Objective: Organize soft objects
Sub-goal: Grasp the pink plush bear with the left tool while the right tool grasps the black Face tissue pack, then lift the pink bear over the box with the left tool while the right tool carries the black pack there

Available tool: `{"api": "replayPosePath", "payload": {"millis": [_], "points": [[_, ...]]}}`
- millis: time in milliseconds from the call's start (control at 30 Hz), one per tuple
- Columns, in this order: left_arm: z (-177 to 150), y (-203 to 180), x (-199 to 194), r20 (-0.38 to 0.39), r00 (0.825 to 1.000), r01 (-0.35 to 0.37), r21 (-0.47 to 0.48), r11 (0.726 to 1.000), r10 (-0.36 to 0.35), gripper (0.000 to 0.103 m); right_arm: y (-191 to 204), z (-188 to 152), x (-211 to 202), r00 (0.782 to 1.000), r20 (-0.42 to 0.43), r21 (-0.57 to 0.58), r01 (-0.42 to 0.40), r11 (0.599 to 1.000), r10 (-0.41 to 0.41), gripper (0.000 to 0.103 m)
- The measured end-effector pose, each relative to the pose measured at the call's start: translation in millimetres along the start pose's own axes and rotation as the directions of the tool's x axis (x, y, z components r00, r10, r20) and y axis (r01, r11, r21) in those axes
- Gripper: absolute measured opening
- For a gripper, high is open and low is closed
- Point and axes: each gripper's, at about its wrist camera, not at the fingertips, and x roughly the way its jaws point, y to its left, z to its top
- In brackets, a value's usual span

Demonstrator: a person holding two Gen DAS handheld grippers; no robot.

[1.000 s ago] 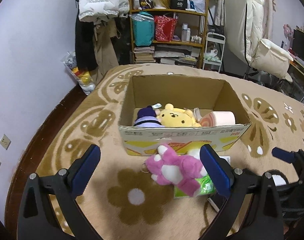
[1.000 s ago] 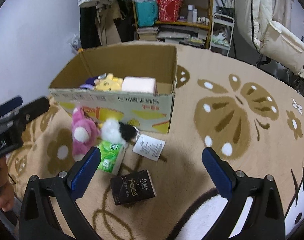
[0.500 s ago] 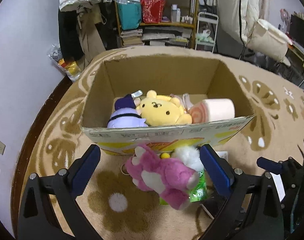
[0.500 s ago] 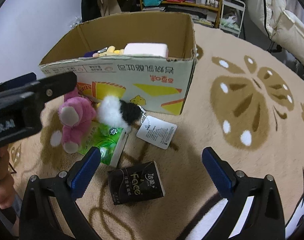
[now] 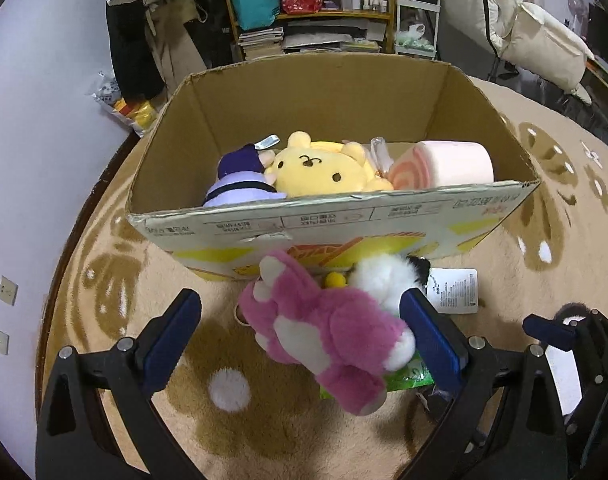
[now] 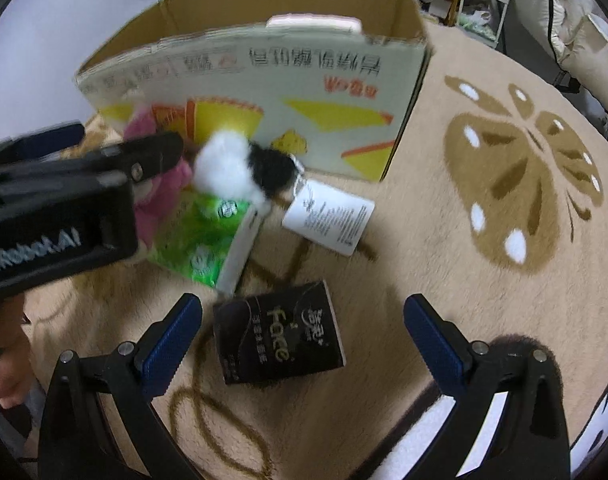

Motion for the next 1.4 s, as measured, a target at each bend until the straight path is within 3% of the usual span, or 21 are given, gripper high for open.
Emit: {"api": "replayPosePath", "payload": {"millis": [100,200,300,333,400,500,667,1000,1167,1400], "points": [[-1.9,-1.4,-2.3,0.012,1.0,-0.02,0.01,1.0,0.02,0.1,2.8,-4.1,6.4,0.999,-0.033,-0.01,-0.003,1.0,0.003,0.098],[-4.1,0.5,-1.1,0.007,0.999,-0.032,-0.001,0.999,0.032,0.093,2.8,-6.8,8.6,0.999,-0.047,-0.008,-0.025,1.0,0.025,0.091],[-8.0,7.2,3.2,-0.031,0.999,-0.012,-0.035,0.999,0.011,0.065,2.9,-7.8,7.5,0.998,-0.048,-0.006,-0.051,0.999,0.051,0.073],[-9.3,8.9,4.9,-0.047,0.999,-0.001,-0.046,0.999,-0.001,0.06,3.4,-8.1,6.7,0.997,-0.049,-0.006,-0.06,0.998,0.059,0.068],[-13.6,14.8,9.0,-0.079,0.996,0.04,-0.074,0.996,-0.046,0.049,3.9,-7.9,4.4,0.998,-0.048,-0.018,-0.053,0.998,0.052,0.067],[-20.4,20.0,11.1,-0.098,0.991,0.083,-0.102,0.991,-0.093,0.046,5.3,-7.8,1.3,0.999,-0.038,-0.047,-0.036,0.998,0.034,0.063],[-27.9,19.9,6.1,-0.084,0.993,0.078,-0.092,0.993,-0.086,0.043,5.2,-6.6,-10.5,1.0,0.004,-0.041,0.004,0.999,-0.004,0.061],[-49.9,35.3,-18.7,-0.033,0.997,0.061,-0.136,0.989,-0.066,0.042,-1.3,6.8,-46.5,0.988,0.153,0.006,-0.013,1.0,0.012,0.06],[-56.1,41.4,-40.6,0.036,0.999,0.032,-0.134,0.99,-0.028,0.042,-1.5,11.3,-61.7,0.97,0.244,0.019,-0.021,1.0,0.016,0.059],[-57.5,40.7,-70.4,0.145,0.989,-0.009,-0.116,0.993,0.026,0.042,-4.1,15.2,-98.3,0.92,0.391,0.06,-0.053,0.997,0.025,0.059]]}}
